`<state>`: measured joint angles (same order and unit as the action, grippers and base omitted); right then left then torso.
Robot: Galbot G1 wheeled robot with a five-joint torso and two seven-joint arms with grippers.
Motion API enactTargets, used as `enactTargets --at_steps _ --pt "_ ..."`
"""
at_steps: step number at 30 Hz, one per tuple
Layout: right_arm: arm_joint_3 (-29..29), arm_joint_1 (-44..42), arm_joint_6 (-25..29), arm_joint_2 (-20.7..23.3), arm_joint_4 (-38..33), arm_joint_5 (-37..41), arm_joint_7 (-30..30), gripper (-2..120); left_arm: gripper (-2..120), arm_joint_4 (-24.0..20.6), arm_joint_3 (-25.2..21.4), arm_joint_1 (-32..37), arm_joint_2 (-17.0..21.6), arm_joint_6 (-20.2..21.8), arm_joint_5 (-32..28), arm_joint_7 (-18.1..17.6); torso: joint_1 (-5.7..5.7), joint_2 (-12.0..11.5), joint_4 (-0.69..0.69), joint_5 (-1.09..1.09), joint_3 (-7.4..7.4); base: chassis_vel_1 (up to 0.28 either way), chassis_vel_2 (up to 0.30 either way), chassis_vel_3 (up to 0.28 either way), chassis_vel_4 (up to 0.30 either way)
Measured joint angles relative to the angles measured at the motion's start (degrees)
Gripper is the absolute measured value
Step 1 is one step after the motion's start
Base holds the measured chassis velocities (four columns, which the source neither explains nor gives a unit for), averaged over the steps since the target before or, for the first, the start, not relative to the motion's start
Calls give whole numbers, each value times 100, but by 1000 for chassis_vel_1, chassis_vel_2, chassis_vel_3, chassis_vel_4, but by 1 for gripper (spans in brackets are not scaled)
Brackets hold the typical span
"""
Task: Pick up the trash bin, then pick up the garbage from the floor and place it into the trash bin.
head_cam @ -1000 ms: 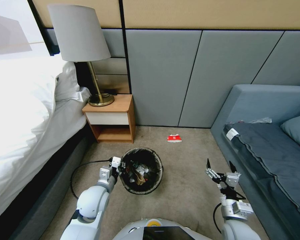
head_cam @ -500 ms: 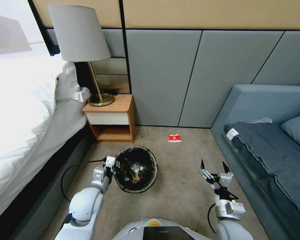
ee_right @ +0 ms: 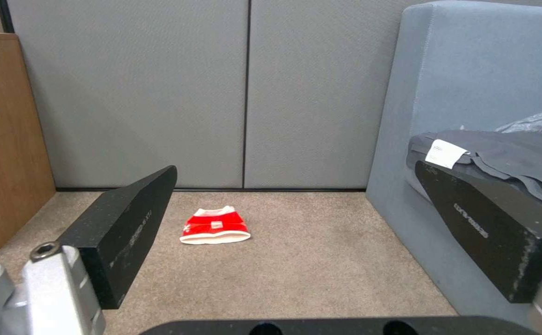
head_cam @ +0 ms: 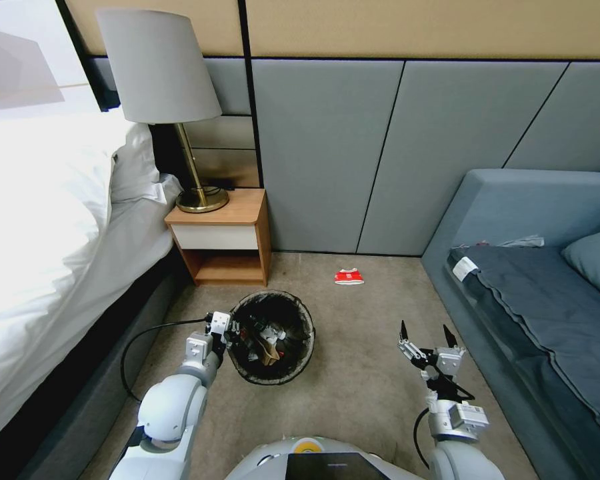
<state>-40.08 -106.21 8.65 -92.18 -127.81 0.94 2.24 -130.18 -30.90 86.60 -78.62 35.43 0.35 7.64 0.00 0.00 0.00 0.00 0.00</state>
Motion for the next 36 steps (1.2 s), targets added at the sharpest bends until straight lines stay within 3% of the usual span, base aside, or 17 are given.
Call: enactTargets --at_steps 36 --pt "3 -34 51 5 47 30 46 100 1 -43 60 35 10 -28 1 2 0 0 0 0 0 -48 48 47 -50"
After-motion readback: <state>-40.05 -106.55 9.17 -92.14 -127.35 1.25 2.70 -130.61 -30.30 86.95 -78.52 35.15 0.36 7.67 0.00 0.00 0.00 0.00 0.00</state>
